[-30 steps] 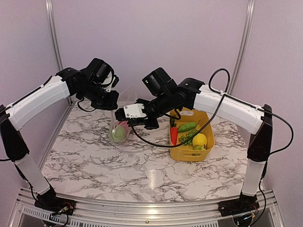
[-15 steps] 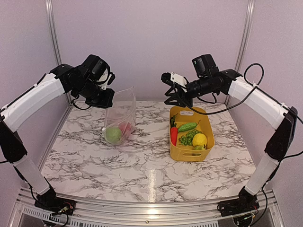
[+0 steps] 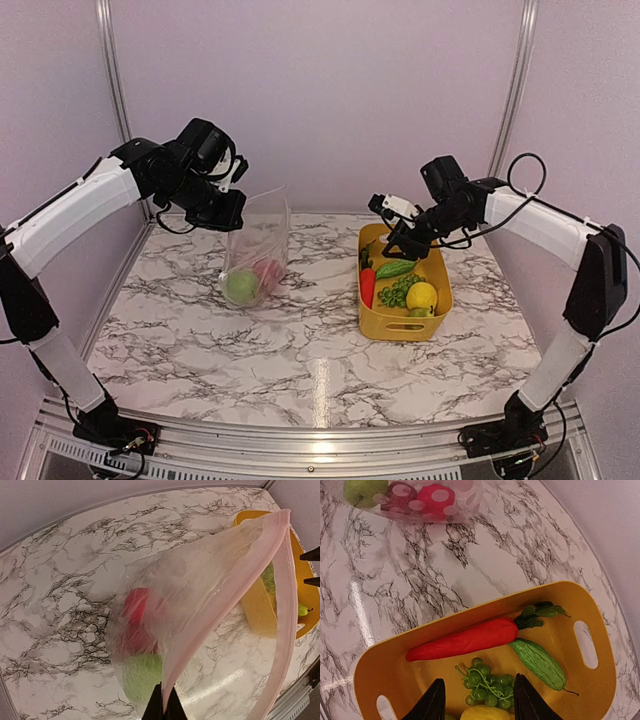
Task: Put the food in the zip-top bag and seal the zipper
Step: Pick up the fake fruit from the bin.
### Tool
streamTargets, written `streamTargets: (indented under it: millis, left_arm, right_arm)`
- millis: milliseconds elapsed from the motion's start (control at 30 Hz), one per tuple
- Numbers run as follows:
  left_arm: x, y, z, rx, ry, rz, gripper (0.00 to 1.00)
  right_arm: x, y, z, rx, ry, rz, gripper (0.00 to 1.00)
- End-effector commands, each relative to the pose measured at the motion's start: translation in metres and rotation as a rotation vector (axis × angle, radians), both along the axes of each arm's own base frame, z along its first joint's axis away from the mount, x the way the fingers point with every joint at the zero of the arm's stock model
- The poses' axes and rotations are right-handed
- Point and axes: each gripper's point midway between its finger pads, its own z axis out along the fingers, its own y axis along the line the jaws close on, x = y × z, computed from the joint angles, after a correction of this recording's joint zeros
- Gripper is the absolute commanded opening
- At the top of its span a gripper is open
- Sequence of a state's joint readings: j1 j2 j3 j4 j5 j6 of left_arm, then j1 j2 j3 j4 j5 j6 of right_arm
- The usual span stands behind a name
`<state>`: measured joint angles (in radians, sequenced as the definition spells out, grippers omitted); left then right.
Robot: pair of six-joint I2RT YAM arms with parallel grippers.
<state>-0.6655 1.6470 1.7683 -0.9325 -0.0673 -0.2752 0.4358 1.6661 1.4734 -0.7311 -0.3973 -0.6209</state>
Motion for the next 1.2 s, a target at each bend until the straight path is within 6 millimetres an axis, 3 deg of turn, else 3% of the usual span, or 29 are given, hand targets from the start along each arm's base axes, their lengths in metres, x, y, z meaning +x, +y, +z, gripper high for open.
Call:
streamTargets:
  millis: [0,233,467,567,767,1167]
  left_arm:
    - [0.002,-0.002,-0.009,0.005,0.007,-0.017,0.0]
    - [0.001,-0.003,-0.013,0.003,0.009,-0.019,0.0]
    - [0.002,-0.007,-0.015,-0.006,0.017,-0.025,0.0]
    - [0.002,-0.007,-0.017,-0.004,0.021,-0.026,0.0]
    - [0.001,-0.007,-0.02,-0.005,0.029,-0.027,0.0]
    - [-0.001,-0.008,-0.025,-0.011,0.038,-0.03,0.0]
  right_arm:
    - [0.003,-0.028,-0.009,-0.14,-0.003,-0.088,0.48]
    - [0.0,-0.059,-0.048,-0.341,0.04,-0.117,0.67]
    - [-0.003,-0.083,-0.084,-0.487,0.107,-0.165,0.73]
    - [-0.004,-0.088,-0.092,-0.514,0.125,-0.183,0.75]
    - [-0.008,-0.095,-0.103,-0.547,0.168,-0.208,0.88]
    - [-0.02,-0.109,-0.131,-0.617,0.268,-0.232,0.93]
